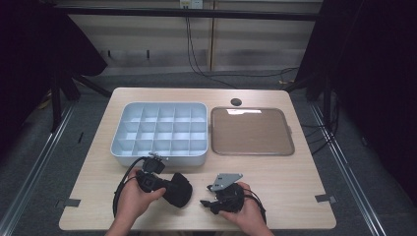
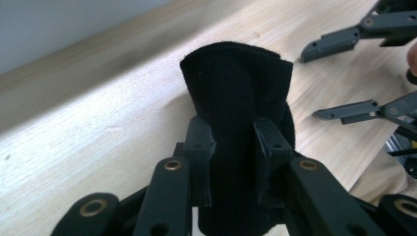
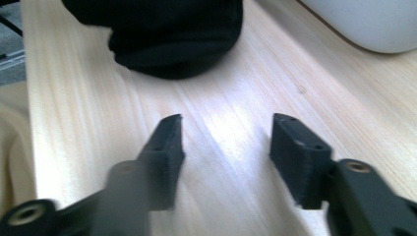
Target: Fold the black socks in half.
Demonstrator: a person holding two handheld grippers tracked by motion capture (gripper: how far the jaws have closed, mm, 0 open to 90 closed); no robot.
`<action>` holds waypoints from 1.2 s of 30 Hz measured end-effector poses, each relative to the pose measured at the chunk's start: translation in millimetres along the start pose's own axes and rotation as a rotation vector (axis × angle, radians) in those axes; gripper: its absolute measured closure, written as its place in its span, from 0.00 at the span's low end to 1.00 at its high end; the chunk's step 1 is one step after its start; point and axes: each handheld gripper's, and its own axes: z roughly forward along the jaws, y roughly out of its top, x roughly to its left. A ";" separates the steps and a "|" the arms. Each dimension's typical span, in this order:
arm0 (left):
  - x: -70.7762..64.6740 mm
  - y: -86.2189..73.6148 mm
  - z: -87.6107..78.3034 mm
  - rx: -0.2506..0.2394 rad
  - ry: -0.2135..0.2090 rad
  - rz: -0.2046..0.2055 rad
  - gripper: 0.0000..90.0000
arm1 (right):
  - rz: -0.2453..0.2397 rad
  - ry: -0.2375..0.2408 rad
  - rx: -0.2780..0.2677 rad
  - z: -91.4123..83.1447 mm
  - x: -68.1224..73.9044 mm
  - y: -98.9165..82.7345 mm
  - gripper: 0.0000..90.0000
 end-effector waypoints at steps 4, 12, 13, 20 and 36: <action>2.0 3.1 -4.9 0.001 0.013 0.001 0.80 | -0.012 -0.013 -0.007 1.5 -3.0 -1.2 0.36; 6.7 8.5 -18.1 0.005 0.037 -0.018 0.79 | 0.005 -0.029 -0.017 3.2 -7.0 -5.0 0.17; 8.3 9.2 -19.7 0.018 0.037 -0.006 0.79 | -0.002 -0.022 -0.014 3.4 -7.5 -5.3 0.16; 9.8 15.5 -27.6 0.025 0.044 -0.006 0.79 | -0.001 -0.026 -0.012 3.4 -7.4 -5.4 0.15; 9.7 30.4 -49.8 0.011 0.039 -0.023 0.79 | 0.003 -0.026 -0.013 3.4 -7.4 -5.4 0.15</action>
